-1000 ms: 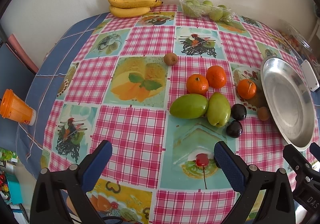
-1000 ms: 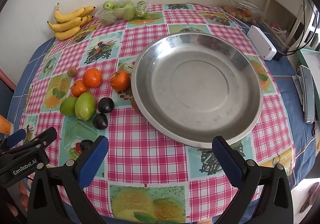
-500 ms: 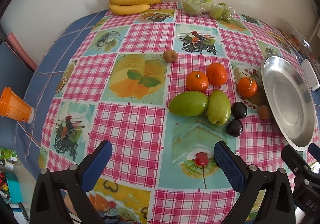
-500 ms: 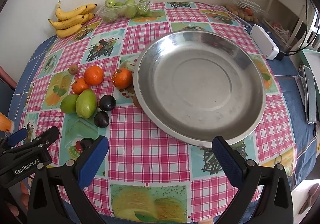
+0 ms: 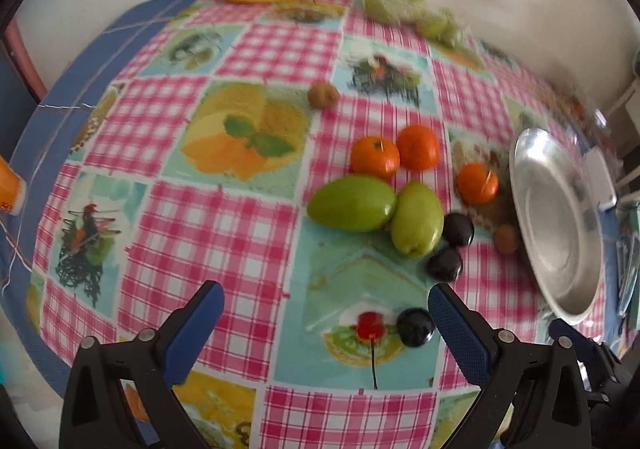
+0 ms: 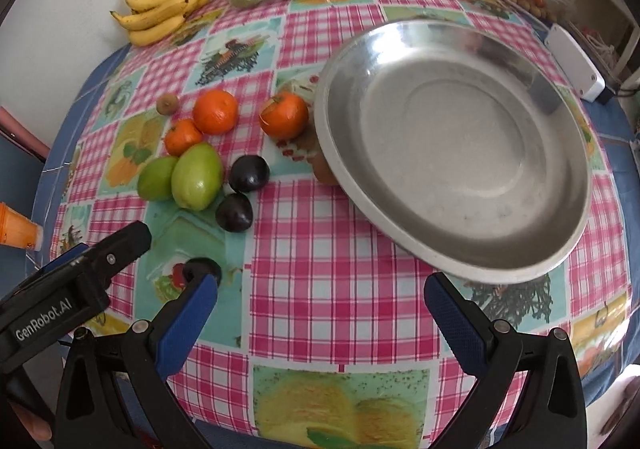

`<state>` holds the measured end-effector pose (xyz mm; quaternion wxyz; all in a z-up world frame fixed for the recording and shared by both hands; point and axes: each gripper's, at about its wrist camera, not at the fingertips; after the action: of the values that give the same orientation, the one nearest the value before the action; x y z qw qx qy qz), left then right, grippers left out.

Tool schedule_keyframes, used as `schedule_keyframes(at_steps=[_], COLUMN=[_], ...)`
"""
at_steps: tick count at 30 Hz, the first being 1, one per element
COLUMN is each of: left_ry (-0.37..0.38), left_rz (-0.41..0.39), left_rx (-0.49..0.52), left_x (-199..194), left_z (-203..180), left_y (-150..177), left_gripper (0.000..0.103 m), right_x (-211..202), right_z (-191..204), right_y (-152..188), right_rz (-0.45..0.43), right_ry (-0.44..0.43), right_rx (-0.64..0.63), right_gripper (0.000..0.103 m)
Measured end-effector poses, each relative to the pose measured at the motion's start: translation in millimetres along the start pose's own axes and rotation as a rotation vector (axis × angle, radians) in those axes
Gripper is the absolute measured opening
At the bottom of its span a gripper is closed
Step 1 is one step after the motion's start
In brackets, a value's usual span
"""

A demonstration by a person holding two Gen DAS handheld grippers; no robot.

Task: Organize fruits
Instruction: 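Move the left tool to a dark cherry and close on it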

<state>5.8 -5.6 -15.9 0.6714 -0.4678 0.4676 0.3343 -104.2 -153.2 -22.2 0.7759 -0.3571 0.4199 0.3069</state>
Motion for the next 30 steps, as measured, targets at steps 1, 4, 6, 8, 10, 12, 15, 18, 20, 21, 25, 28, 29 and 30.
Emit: schedule_keyframes(at_steps=[1,4,6,8,10,12,15,18,20,21,25,28,29,30], left_ry=[0.001,0.036,0.073,0.092,0.116,0.139,0.142,0.145,0.145,0.144,0.13,0.121,0.12,0.12], left_rz=[0.015,0.049,0.068,0.084,0.098,0.104,0.097,0.086,0.08,0.079,0.084,0.088,0.087,0.086], left_rx=[0.007,-0.004,-0.016,-0.009,0.002,0.008,0.035,0.067,0.09,0.1,0.125,0.136,0.141,0.146], left_x=[2.6,7.4,9.1,10.5,12.1,12.0,10.0,8.5,8.7,8.7,13.1,14.4,14.5,14.6], left_z=[-2.4,-4.5,-4.0,-7.0,-11.8,-18.0,-30.4,-42.9,-51.1,-52.6,-61.1,-63.7,-65.2,-66.8], left_y=[0.2,0.7,1.9,3.7,4.3,4.9,7.8,9.0,10.0,11.0,10.7,11.8,11.8,11.5], left_gripper=[0.103,0.1,0.091,0.086,0.08,0.074,0.074,0.072,0.069,0.063,0.053,0.046,0.043,0.041], right_x=[-1.0,-9.2,-14.2,-19.5,-26.3,-32.5,-37.1,-40.5,-41.4,-42.3,-42.1,-42.7,-42.6,-42.7], right_z=[-0.4,0.2,-1.5,-7.7,-14.4,-21.9,-33.3,-41.4,-42.9,-43.6,-43.2,-43.4,-43.4,-43.5], right_y=[1.6,4.5,3.7,2.7,2.6,2.3,3.1,4.0,4.0,4.8,5.4,6.3,6.3,6.3], right_rz=[0.007,-0.001,-0.013,-0.026,-0.046,-0.063,-0.067,-0.072,-0.074,-0.075,-0.073,-0.073,-0.074,-0.074], right_ry=[-0.002,-0.001,-0.003,-0.014,-0.005,0.013,0.018,0.019,0.02,0.02,0.021,0.02,0.021,0.02], right_rx=[0.007,0.002,0.005,0.029,0.047,0.058,0.084,0.105,0.112,0.112,0.109,0.109,0.11,0.111], right_gripper=[0.103,0.103,0.103,0.103,0.103,0.103,0.103,0.103,0.103,0.103,0.103,0.103,0.103,0.103])
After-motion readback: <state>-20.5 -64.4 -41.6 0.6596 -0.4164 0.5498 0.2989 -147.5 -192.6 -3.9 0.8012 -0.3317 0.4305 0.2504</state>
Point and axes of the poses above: each gripper's, at about its wrist camera, not at the fingertips, and x roughly the way its jaws point, z to its left, y to its underside, and after that the axes turned 15 degrees about -y, right-handed
